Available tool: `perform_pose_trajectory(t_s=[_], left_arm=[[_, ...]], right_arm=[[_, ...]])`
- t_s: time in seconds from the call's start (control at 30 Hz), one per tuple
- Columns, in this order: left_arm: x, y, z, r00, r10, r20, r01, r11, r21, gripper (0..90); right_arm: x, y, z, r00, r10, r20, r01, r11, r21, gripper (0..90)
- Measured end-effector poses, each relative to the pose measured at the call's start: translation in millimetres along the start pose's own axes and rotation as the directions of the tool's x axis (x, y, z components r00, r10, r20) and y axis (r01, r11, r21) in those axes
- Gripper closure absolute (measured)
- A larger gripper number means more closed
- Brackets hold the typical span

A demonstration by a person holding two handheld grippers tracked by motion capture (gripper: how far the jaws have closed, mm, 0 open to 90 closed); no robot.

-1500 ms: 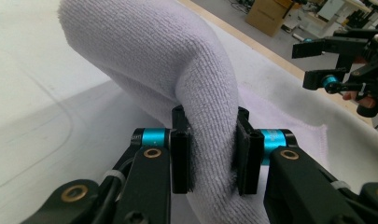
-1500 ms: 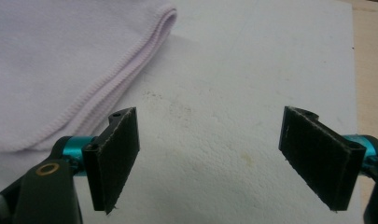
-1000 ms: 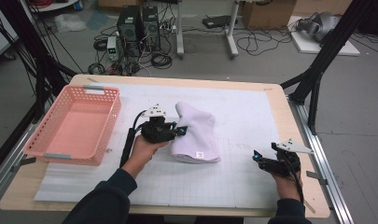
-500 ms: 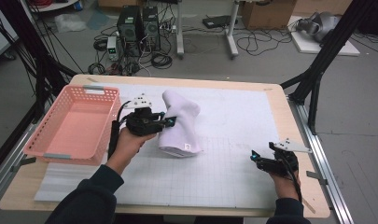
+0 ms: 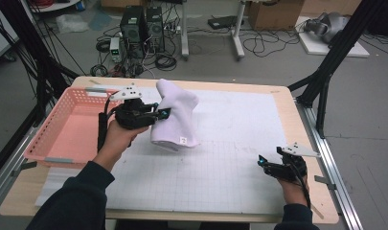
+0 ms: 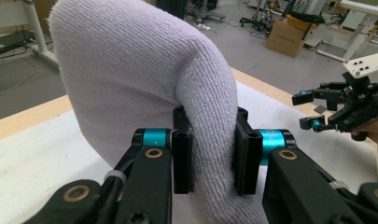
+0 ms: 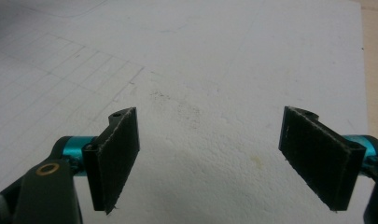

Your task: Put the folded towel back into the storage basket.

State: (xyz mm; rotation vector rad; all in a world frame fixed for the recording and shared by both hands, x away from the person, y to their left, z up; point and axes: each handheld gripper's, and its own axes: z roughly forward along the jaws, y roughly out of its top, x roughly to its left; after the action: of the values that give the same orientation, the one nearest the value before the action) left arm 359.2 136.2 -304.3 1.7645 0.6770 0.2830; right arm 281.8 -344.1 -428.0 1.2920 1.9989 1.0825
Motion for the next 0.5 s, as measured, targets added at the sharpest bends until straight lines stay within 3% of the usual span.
perform_pose_trajectory(t_s=[0.23, 0.5], left_arm=[[12.0, 7.4, -15.4, 0.9998, -0.001, 0.018, 0.001, 0.9998, -0.020, 73.1], [25.7, 13.7, -40.7, 0.9998, 0.014, 0.013, -0.014, 0.9989, -0.045, 73.0]], right_arm=[[0.5, 0.3, 0.0, 1.0000, -0.005, -0.001, 0.005, 1.0000, -0.006, 19.0], [3.3, 2.1, 1.4, 0.9998, -0.022, 0.002, 0.022, 0.9997, -0.013, 19.1]])
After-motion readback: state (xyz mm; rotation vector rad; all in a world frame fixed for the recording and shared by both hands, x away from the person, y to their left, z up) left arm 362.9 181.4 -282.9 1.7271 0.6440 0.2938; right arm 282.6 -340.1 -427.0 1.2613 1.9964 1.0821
